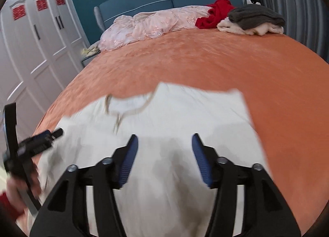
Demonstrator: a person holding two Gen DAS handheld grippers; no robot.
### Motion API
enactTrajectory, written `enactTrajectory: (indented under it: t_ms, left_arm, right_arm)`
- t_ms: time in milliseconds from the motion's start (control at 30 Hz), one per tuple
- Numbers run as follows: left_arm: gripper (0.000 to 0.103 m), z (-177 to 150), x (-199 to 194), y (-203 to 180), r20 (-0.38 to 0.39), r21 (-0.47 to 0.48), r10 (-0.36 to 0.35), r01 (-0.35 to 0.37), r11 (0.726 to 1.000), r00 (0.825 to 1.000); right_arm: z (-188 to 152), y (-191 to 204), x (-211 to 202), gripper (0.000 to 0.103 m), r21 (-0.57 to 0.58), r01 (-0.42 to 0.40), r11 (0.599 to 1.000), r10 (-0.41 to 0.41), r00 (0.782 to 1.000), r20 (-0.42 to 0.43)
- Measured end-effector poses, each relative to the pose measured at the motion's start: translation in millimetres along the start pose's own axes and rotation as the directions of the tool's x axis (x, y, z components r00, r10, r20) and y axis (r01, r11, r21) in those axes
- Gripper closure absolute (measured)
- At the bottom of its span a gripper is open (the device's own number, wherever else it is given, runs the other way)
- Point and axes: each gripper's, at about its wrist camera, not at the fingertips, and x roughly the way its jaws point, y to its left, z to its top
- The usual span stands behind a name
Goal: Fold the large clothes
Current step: 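Lift the jacket by the collar with both tools and fold it in half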
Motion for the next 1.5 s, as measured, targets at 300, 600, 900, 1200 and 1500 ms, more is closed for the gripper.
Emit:
enactTrajectory:
  t_ms: [300,600,900,1200,1500]
  left_arm:
    - [0.024,-137.3,-113.6,100.0,-0.186,-0.252,-0.122,0.072,0.965,0.975]
    - [0.024,-219.7,-145.2,142.0,-0.188,-0.518,-0.244,0.115,0.848,0.951]
    - [0.077,-212.7,-137.5,115.5,-0.205,-0.511,-0.303,0.162,0.844,0.931]
    - [0.096,-202.4,-214.9,109.8,-0.144,-0.427,-0.298,0.212,0.879,0.944]
    - [0.096,-301.0,-352.1,120.9,-0.313,-0.277,-0.245,0.158,0.948,0.918]
  right_arm:
    - [-132.5,-94.4,-155.9,0.029,0.183,0.032,0.983,-0.008,0.992,-0.128]
    - [-228.0,-125.3,-186.8,0.028,0.433,-0.03,0.901,0.128,0.971,-0.2]
    - [-218.6,-96.8,-157.0,0.063,0.469,-0.088,0.879,0.183,0.97,-0.16]
    - [-192.2,-79.1,-223.3,0.098,0.319,-0.147,0.936,0.207,0.965,-0.162]
    - [-264.7,-70.7,-345.1,0.098,0.148,-0.138,0.979,0.193,0.853,-0.484]
